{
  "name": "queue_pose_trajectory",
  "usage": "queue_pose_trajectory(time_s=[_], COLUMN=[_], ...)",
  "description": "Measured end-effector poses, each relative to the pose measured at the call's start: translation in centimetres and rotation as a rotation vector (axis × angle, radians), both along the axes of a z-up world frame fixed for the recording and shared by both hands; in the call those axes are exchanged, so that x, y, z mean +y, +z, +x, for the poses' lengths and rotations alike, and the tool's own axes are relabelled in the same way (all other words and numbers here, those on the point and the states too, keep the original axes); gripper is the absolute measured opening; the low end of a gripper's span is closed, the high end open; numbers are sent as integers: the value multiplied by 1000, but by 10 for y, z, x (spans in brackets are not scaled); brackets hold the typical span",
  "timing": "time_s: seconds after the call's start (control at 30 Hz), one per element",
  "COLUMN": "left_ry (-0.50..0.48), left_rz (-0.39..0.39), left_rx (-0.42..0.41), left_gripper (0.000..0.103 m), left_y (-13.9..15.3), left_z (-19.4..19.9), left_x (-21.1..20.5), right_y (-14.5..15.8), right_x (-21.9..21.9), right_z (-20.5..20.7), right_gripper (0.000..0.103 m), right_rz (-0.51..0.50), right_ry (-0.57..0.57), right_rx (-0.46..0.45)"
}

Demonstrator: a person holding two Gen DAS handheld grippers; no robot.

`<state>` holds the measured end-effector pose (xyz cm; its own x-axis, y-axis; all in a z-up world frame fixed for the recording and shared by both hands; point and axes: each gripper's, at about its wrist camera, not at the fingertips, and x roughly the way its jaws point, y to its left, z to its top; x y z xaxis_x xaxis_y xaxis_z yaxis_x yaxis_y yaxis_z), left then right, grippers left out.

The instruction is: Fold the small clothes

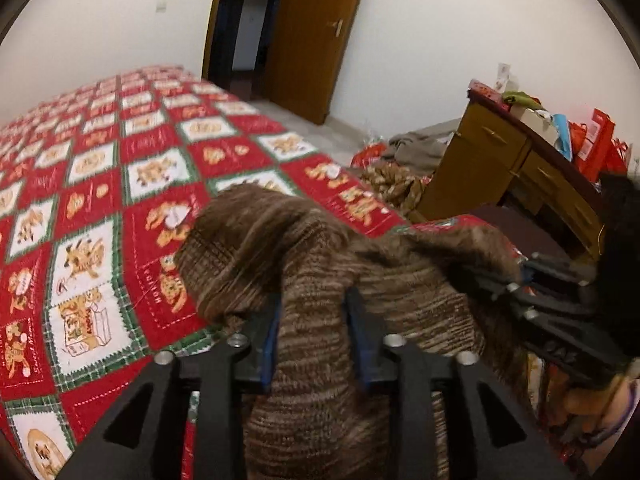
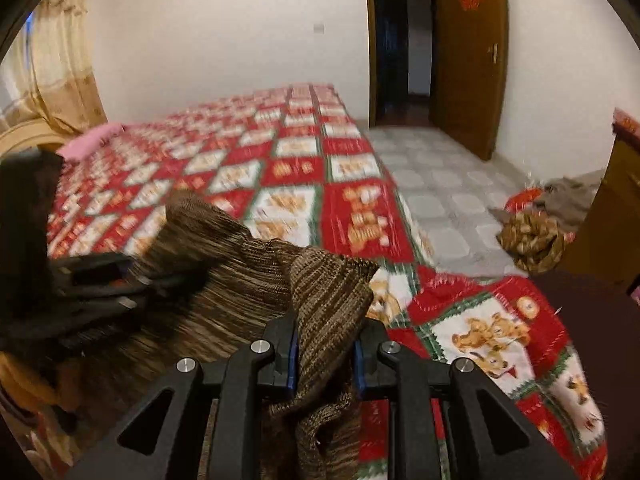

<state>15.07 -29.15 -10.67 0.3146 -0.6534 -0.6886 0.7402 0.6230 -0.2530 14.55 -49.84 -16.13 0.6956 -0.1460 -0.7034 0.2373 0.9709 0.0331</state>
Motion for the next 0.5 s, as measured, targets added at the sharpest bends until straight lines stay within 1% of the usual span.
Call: queue_pose_trajectory(time_s=[0.03, 0.07, 0.1, 0.13, 0.17, 0.2, 0.27, 0.33, 0.37, 0.4, 0.47, 0.5], left_ry=[16, 48, 74, 94, 134, 158, 180, 191, 192, 187, 165, 145], left_rz=[10, 36, 56, 62, 59, 54, 53, 68, 77, 84, 78, 63], left_rx=[3, -16, -27, -33, -36, -30, -21, -43, -61, -75, -59, -39], left_gripper=[42, 54, 68, 72, 73, 73, 73, 73, 73, 73, 73, 74], left_y=[0, 3, 5, 5, 10, 12, 16, 20, 21, 24, 24, 24], left_z=[4, 8, 12, 15, 17, 18, 19, 12, 6, -7, -20, -33], left_x=[2, 7, 11, 15, 26, 34, 46, 57, 61, 66, 71, 76], right_y=[-6, -15, -19, -22, -20, -19, -12, 3, 14, 25, 41, 47], right_x=[-4, -9, -13, -18, -23, -28, -36, -41, -39, -33, -15, 0], right_z=[3, 6, 7, 7, 4, 1, -9, -28, -44, -58, -79, -91], right_gripper=[23, 28, 32, 41, 51, 54, 55, 55, 55, 55, 55, 55], right_rz=[5, 5, 16, 38, 54, 59, 54, 33, 13, -7, -42, -53], right_ry=[-6, -19, -22, -34, -53, -74, -130, -223, -282, -310, -307, -273], right_rx=[23, 47, 66, 83, 74, 62, 31, -11, -52, -93, -141, -150])
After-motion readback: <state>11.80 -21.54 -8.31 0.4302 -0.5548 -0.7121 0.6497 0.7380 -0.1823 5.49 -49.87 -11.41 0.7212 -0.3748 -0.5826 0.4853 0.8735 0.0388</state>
